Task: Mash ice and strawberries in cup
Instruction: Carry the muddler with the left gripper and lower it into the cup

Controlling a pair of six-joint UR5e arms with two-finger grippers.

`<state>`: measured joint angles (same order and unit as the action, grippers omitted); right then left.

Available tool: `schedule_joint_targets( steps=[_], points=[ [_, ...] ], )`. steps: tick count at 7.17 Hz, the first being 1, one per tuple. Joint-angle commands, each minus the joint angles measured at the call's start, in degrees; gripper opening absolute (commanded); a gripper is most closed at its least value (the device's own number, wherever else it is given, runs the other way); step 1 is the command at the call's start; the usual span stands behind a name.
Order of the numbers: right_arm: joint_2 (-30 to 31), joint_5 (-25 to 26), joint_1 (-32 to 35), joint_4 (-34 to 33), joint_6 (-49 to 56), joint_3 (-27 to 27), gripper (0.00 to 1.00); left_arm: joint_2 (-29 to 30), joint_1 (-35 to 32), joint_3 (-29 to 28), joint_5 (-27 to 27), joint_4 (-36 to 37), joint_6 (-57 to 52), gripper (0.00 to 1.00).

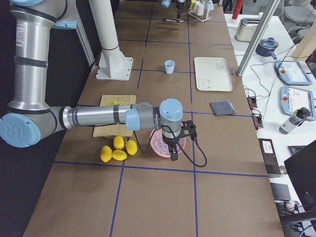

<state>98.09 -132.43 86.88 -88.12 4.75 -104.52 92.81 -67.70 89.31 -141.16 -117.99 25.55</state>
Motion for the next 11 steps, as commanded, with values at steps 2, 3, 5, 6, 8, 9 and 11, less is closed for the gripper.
schedule_joint_targets(
  steps=[2,3,5,6,8,9,11],
  points=[
    [-0.09,-0.02,0.56,-0.04,0.0,-0.16,1.0,3.67,6.76,20.68,-0.17,0.21,4.05,0.0],
    [-0.18,-0.02,0.65,-0.04,0.0,-0.16,1.0,8.66,10.62,23.6,1.05,0.21,7.28,0.0],
    [0.08,-0.37,1.09,-0.04,0.0,-0.59,1.0,22.27,20.45,22.85,4.38,-0.31,12.76,0.03],
    [0.08,-0.38,1.18,-0.04,0.0,-0.51,1.0,25.2,21.89,23.54,15.63,-4.66,11.9,0.03],
    [-0.09,-0.46,1.62,-0.04,0.0,-0.6,1.0,25.32,32.59,21.62,36.89,-20.8,6.72,0.01],
    [0.26,-0.46,2.06,-0.13,0.0,-1.38,1.0,25.06,37.5,20.31,47.8,-27.93,5.92,0.02],
    [0.44,-0.55,2.24,-1.61,0.0,-2.61,1.0,27.5,44.2,11.39,63.39,-44.08,-0.49,0.03]
  ],
)
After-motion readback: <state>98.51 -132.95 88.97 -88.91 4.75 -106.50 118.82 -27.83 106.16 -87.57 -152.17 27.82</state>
